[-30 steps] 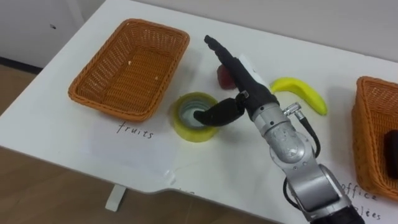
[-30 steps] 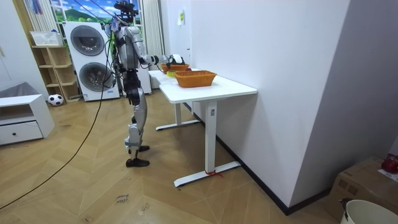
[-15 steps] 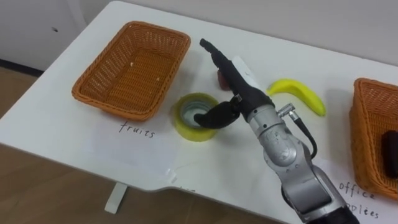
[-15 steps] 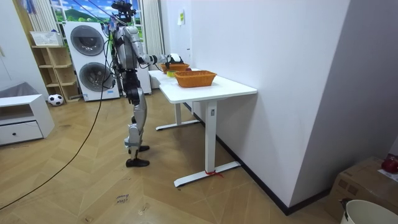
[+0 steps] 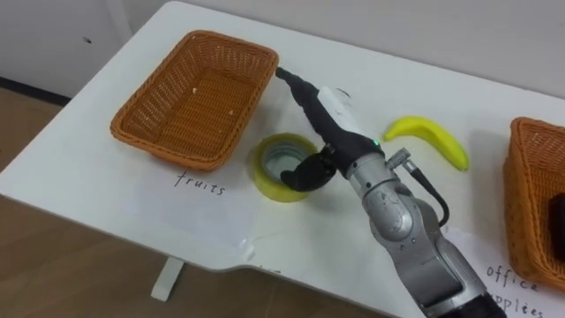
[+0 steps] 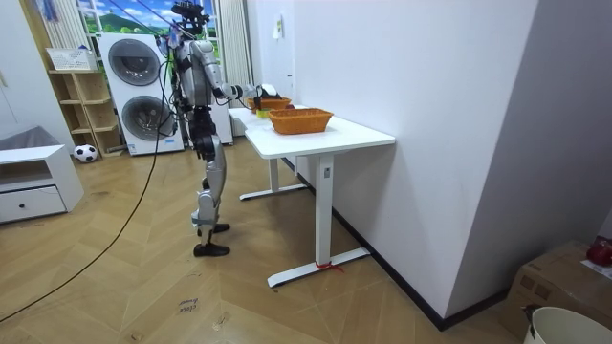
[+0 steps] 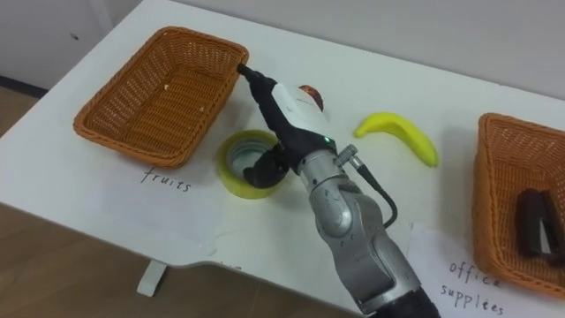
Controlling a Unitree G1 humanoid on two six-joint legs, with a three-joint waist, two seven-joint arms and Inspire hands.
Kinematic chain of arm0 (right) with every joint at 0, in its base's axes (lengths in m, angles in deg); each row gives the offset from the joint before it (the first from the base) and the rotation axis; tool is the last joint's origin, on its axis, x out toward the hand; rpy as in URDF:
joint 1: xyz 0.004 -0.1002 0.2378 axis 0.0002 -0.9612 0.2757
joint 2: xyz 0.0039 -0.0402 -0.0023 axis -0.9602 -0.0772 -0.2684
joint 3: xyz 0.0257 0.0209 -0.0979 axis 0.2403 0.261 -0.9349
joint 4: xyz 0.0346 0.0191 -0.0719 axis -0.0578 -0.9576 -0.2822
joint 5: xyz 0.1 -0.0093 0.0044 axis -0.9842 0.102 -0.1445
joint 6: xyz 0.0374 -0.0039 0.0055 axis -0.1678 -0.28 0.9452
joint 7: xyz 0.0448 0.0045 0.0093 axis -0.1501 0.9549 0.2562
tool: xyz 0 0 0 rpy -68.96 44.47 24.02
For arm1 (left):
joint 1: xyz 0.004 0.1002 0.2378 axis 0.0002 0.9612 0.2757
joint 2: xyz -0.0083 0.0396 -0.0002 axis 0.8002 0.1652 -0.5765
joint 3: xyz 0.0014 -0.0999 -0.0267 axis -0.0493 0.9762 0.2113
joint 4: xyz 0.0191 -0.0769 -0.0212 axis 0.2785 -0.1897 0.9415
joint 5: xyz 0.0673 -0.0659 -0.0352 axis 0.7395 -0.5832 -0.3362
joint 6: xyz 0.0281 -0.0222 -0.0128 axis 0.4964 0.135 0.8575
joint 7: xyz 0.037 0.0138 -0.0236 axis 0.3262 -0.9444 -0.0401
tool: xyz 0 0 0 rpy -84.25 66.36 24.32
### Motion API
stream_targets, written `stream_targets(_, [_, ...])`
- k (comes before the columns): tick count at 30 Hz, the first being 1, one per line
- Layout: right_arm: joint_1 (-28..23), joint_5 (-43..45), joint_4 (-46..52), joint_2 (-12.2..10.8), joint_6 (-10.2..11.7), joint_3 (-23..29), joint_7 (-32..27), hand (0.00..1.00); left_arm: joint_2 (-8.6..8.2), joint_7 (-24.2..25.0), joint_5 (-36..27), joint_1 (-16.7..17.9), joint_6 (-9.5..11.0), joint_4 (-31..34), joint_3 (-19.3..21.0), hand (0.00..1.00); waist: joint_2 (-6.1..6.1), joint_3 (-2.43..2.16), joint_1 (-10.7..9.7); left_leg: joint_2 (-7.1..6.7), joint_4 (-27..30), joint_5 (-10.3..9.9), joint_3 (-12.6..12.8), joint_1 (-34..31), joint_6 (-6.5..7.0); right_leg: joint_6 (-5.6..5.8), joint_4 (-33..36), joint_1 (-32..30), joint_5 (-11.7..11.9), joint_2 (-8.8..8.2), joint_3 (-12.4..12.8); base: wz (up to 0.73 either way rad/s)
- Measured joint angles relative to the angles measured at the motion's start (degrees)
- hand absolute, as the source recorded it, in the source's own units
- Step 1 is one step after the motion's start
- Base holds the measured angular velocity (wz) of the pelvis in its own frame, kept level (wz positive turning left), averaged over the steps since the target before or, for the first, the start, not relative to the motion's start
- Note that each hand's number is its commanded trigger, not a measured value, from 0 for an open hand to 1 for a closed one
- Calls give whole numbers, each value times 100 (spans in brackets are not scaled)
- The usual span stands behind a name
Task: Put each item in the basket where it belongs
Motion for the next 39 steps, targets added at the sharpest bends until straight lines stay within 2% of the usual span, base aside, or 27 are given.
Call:
stream_targets(6, [1, 5, -26, 15, 38, -36, 0, 0, 70, 114, 4, -14, -3, -17, 1, 0, -8, -5, 11, 2, -4, 0, -29, -47, 0, 0, 1, -10, 0, 1, -95, 2])
stream_targets(13, [-5, 5, -318, 67, -47, -68, 128, 0, 72, 232, 3, -45, -15, 23, 4, 0, -28, -6, 1, -1, -12, 0, -37, -72, -1, 0, 2, -13, 0, 3, -102, 0])
stream_targets(21, [-21, 5, -330, 62, -46, -72, 246, 0, 69, 276, 3, -42, -24, 42, 7, 0, -47, -11, -8, -2, 11, 0, -33, -41, -1, 0, 2, 2, 0, 3, -77, 0])
stream_targets(24, [-63, -4, -386, 60, -35, -62, 241, 0, 39, 276, 2, -16, -24, 43, 5, 0, -27, 2, -12, -3, -5, 0, -34, 36, 0, 0, 0, 69, 0, 2, -43, 0])
stream_targets(33, [-61, -234, -453, -29, -34, 53, 32, 0, -43, 205, 2, 144, -58, 73, -7, 0, -21, 2, -17, -5, -6, 0, -57, 68, 0, 0, 0, 81, 0, 2, -39, 0])
stream_targets(37, [-59, -259, -459, -40, -28, 172, -166, 0, -44, 209, 1, 234, -58, 74, -5, 0, 29, 28, -4, -7, -4, 0, -61, 100, 0, 0, 0, 114, 0, -1, -40, 0])
stream_targets(39, [-59, -270, -459, -39, -27, 174, -230, 0, -44, 214, 1, 258, -58, 72, -5, 0, 50, 24, -5, -7, -8, 0, -61, 100, 0, 0, -1, 113, 0, -1, -41, 0])
